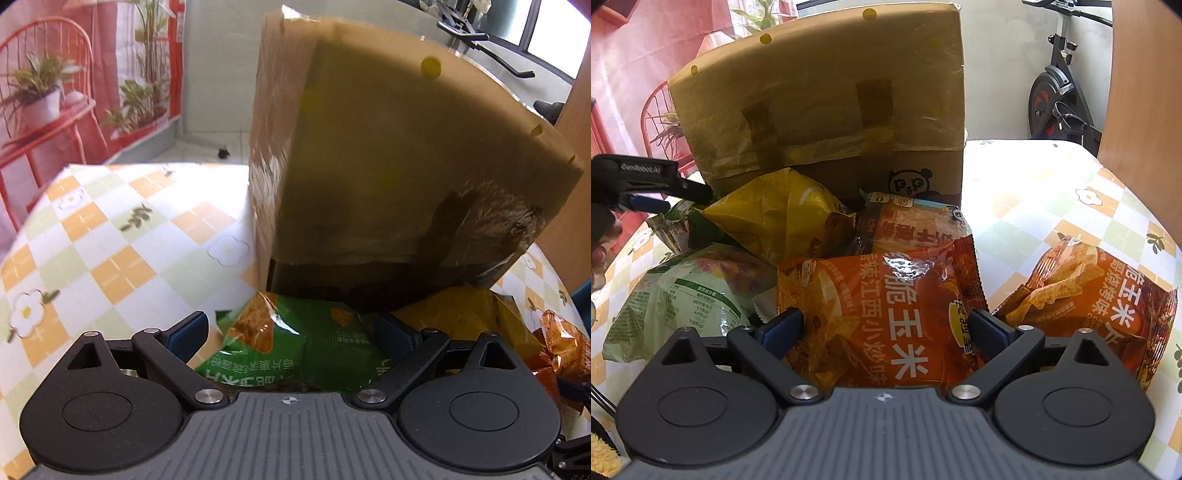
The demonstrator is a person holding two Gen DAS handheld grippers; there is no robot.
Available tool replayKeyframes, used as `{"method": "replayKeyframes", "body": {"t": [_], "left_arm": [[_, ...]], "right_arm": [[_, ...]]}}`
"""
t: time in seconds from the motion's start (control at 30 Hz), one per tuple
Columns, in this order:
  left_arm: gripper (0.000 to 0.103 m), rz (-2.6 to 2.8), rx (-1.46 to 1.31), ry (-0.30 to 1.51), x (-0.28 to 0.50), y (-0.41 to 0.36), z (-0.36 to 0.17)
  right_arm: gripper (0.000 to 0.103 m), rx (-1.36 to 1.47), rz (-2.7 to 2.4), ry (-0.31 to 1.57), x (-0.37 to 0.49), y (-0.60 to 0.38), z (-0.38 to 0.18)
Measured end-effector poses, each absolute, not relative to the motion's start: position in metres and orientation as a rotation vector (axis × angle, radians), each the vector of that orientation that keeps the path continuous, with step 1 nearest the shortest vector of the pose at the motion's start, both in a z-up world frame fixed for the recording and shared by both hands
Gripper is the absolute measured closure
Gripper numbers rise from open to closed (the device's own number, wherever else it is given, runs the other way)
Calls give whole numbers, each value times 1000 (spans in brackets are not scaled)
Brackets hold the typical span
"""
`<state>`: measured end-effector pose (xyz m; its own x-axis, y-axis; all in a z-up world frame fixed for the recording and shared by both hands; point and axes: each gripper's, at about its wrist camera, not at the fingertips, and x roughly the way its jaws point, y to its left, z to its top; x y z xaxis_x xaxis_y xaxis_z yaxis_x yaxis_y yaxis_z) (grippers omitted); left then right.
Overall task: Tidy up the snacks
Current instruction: 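Grasp the green chip bag with the left tool while the right tool grasps an orange corn-snack bag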
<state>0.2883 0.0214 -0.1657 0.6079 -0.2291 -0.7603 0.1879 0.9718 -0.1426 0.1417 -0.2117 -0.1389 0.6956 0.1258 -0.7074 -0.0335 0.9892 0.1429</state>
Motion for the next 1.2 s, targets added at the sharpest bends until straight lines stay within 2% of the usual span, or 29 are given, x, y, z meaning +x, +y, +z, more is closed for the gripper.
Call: {"method": "replayKeyframes", "body": {"t": [0.3, 0.4, 0.6, 1.07, 1.13, 1.2], "left_arm": [[4, -291, -75, 918, 288, 28, -183], [11, -297, -95, 913, 287, 31, -183], [20, -283, -37, 851, 272, 33, -176], [26, -229, -129, 780, 240, 49, -155], [26, -227, -154, 770, 237, 54, -151], [26, -229, -171, 755, 233, 55, -147]], "right_arm": [[6, 127, 87, 801, 144, -212, -139], [6, 136, 83, 804, 145, -213, -140], [5, 144, 76, 807, 146, -213, -140], [5, 160, 51, 825, 148, -212, -141], [8, 154, 54, 819, 148, -211, -139], [17, 155, 67, 808, 146, -211, -137]]}}
